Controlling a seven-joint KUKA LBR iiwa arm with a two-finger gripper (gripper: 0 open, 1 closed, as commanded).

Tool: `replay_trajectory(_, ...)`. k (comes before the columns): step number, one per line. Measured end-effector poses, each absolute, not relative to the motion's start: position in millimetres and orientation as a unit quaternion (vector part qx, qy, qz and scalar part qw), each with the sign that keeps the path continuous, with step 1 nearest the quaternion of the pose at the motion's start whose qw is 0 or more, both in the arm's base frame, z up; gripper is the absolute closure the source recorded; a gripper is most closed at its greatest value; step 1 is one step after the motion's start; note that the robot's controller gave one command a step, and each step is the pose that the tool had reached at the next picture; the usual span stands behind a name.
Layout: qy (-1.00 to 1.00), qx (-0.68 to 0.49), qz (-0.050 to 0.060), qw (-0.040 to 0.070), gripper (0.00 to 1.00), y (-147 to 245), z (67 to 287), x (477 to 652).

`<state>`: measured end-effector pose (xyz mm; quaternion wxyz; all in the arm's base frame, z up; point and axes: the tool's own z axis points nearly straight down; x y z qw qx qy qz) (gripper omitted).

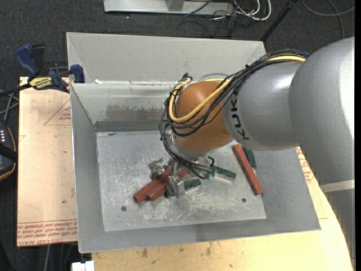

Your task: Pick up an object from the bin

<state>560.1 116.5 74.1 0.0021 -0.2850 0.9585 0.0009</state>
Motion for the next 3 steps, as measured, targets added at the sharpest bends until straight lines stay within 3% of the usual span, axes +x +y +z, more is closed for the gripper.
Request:
replay_trajectory(1, 0.958, -0.285, 0.001, 0.002, 1.0, 116.5, 74.1, 560.1)
replay_trajectory(2, 0.958, -0.286, 0.001, -0.002, 1.0, 106.2, 121.8, 555.4)
replay_trajectory(3, 0.957, -0.291, 0.001, 0.001, 1.0, 109.4, 244.0, 524.0)
